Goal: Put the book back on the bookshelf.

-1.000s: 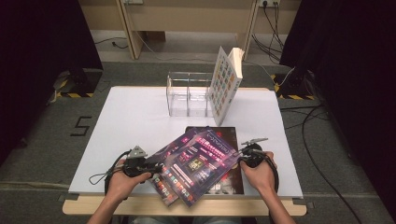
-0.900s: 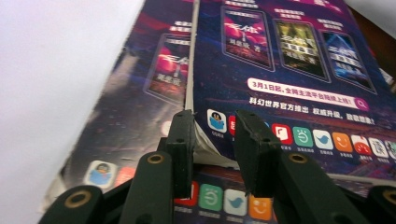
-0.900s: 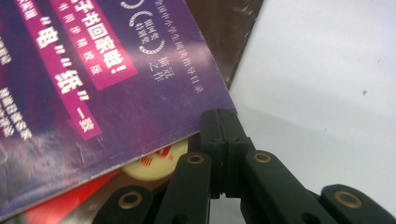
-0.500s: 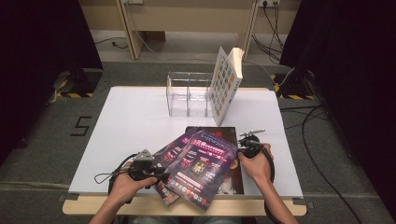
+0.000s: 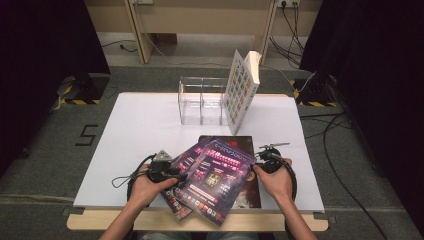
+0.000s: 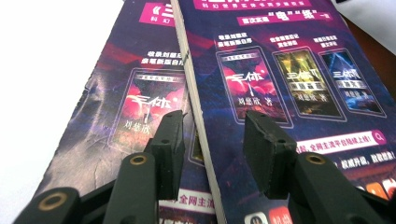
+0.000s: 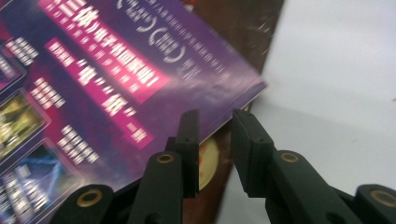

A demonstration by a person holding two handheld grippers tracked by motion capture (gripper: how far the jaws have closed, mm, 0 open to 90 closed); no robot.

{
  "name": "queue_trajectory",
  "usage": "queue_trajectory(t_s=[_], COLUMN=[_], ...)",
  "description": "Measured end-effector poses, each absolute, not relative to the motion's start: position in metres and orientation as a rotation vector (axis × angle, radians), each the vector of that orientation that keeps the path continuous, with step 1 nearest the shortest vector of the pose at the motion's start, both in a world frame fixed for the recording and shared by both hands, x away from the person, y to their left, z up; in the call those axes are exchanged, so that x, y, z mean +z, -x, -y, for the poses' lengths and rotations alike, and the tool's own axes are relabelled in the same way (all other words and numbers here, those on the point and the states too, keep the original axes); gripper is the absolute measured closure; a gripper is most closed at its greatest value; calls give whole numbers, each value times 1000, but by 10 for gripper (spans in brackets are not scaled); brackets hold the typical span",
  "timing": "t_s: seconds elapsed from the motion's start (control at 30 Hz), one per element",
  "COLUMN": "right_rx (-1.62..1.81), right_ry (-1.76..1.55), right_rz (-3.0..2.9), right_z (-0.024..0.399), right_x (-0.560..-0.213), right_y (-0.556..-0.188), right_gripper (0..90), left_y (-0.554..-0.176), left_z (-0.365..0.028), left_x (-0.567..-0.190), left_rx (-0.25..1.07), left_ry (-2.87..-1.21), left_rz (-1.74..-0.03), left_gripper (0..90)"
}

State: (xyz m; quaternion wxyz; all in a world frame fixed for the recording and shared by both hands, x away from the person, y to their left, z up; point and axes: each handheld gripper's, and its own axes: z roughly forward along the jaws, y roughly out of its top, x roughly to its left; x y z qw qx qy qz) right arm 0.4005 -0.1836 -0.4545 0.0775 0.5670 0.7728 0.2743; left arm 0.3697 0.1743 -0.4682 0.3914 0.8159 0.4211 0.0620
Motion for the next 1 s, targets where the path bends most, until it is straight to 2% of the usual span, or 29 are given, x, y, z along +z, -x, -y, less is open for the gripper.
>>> queue_trajectory(t_s=[0.3, 0.57, 1.0], right_rx=[847, 833, 866], right_ry=[-1719, -1711, -1658], right_rz=[-2367, -2364, -2340], right_z=[177, 175, 156], right_x=[-458, -457, -453], right_y=[-401, -408, -426], right_gripper=[696, 700, 696], left_y=[-367, -362, -353], left_z=[-171, -167, -169], left_x=[-474, -473, -474], left_rx=[101, 115, 46], left_ry=[-2080, -2106, -2099], left_rz=[-1064, -1054, -1045], left_gripper=[598, 599, 584])
